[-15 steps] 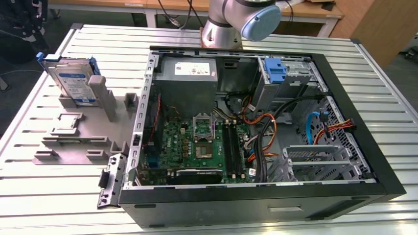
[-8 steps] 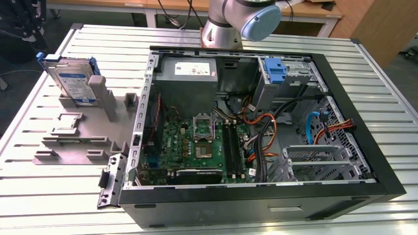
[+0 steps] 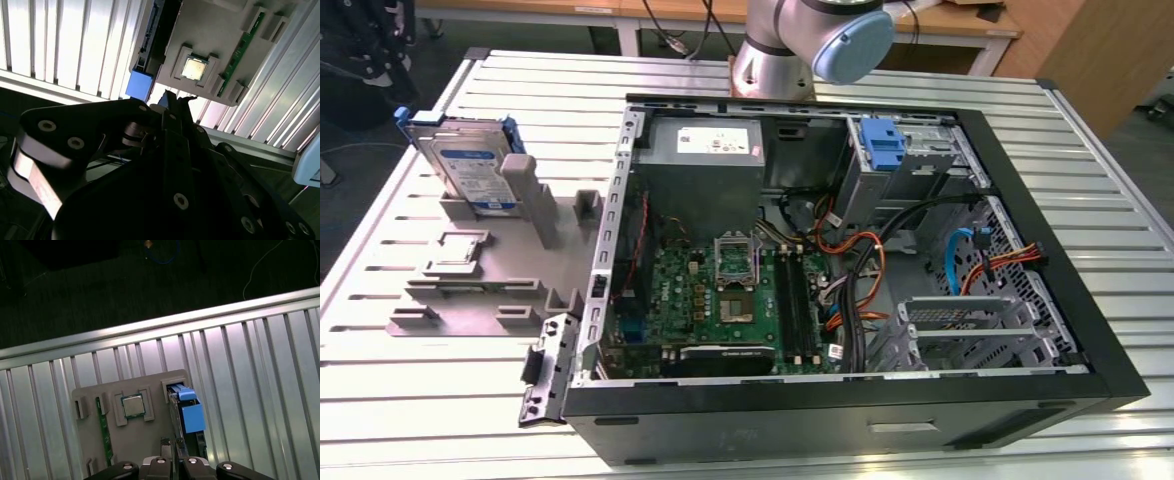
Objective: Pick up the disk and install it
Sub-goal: 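Pick up the disk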
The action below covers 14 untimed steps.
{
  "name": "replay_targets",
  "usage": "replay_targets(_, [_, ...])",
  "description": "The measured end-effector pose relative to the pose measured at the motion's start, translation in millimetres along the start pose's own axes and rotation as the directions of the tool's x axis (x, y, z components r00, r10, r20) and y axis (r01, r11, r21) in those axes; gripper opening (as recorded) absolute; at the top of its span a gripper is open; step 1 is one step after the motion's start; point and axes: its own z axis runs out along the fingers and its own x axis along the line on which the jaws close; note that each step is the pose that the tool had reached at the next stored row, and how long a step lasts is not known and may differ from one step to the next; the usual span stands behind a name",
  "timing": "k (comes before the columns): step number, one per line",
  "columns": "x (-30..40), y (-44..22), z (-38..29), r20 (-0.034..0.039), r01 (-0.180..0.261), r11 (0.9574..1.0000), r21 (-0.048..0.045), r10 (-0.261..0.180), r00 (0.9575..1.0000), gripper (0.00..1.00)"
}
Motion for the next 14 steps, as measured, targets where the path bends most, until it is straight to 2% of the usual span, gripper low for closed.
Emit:
replay_targets(3, [0.0,0.0,0.0,0.0000,0.001,1.0000,0.0000,-0.001,1.0000,0.18])
replay_targets(4, [0.0,0.0,0.0,0.0000,0.002,1.0000,0.0000,-0.002,1.0000,0.25])
replay_targets(9, [0.1,0.0,1.4,-0.0001,0.019,0.9998,0.0002,-0.019,0.9998,0.26])
replay_targets(10, [0.1,0.0,2.1,0.0000,0.025,0.9997,0.0006,-0.025,0.9997,0.32])
replay_targets(11, [0.1,-0.1,2.6,-0.0001,0.030,0.9996,0.0010,-0.030,0.9996,0.32])
replay_targets(13, [0.1,-0.1,4.0,-0.0002,0.050,0.9987,0.0011,-0.050,0.9987,0.44])
replay_targets(14, [0.2,0.0,5.0,-0.0004,0.065,0.9979,0.0008,-0.065,0.9979,0.44])
